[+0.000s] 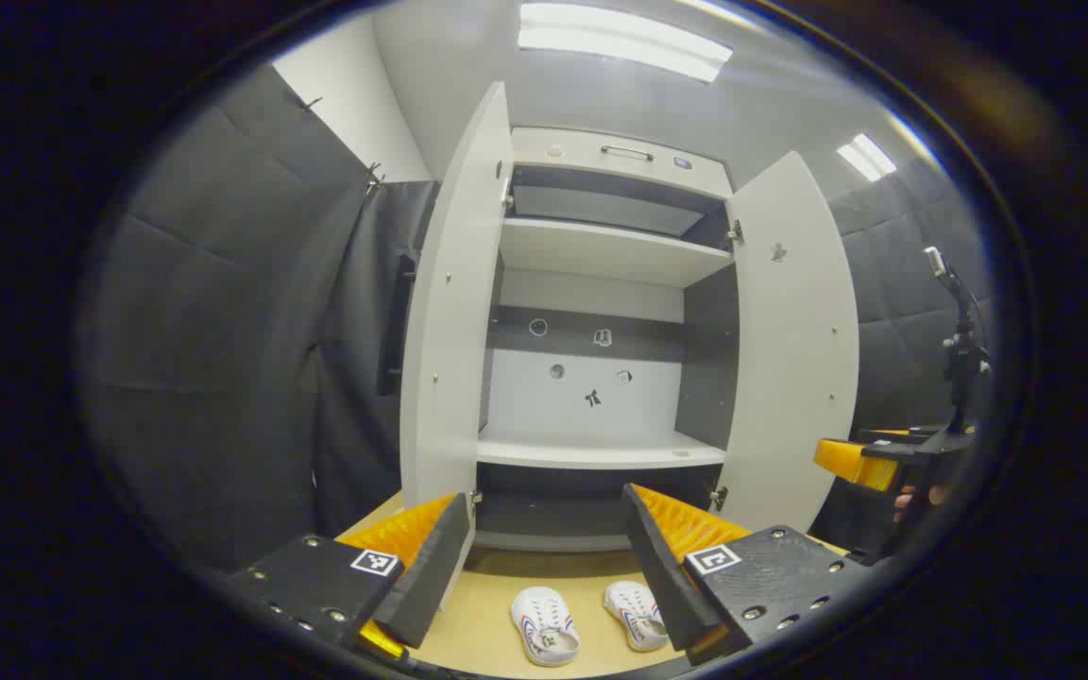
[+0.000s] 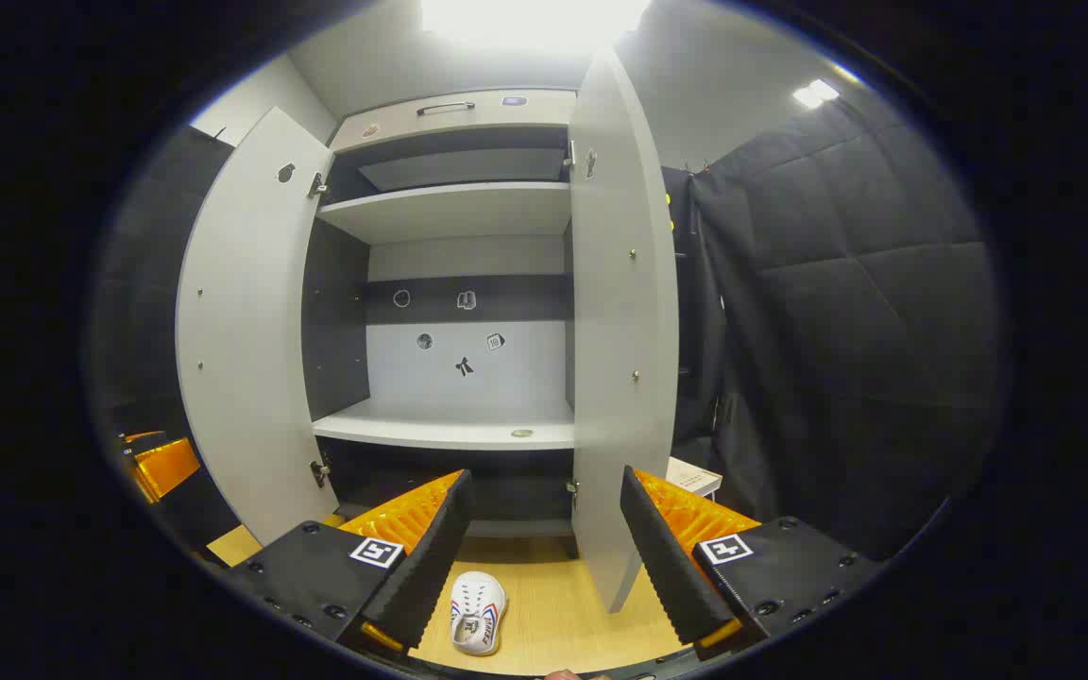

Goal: Grab one shoe with the right hand and put it into the shoe cabinet, grab the other shoe with the left hand and put it into the shoe cabinet; then close the right door with the right hand and the left door with the left hand.

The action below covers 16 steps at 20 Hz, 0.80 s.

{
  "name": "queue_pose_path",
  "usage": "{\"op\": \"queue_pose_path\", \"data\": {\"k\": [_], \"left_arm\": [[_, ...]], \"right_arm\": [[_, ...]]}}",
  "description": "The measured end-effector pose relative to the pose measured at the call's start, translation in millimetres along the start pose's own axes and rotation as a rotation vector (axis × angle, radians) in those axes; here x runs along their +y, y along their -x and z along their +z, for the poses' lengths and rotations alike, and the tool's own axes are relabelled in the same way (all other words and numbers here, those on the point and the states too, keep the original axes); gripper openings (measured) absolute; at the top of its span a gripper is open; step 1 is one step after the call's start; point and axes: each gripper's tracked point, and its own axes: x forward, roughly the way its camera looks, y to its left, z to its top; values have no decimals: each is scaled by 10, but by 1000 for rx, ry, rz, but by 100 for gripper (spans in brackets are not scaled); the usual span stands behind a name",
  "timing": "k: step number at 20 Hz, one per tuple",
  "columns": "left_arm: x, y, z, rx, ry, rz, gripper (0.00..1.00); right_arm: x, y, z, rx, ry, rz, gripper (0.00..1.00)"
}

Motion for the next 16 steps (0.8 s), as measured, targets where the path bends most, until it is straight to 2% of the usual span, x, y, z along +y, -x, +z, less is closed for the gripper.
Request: {"op": "queue_pose_path", "data": {"k": [5,10,16], "left_arm": [[312,33,-59,37,-88,112,93],[230,56,-119,51,-52,70,94],[186,40,-151,47,-68,48,94]], "right_arm": [[172,-70,-9,17,29,40,98],[205,-60,-157,64,28,50,98],[97,31,-218,87,36,26,98]]}}
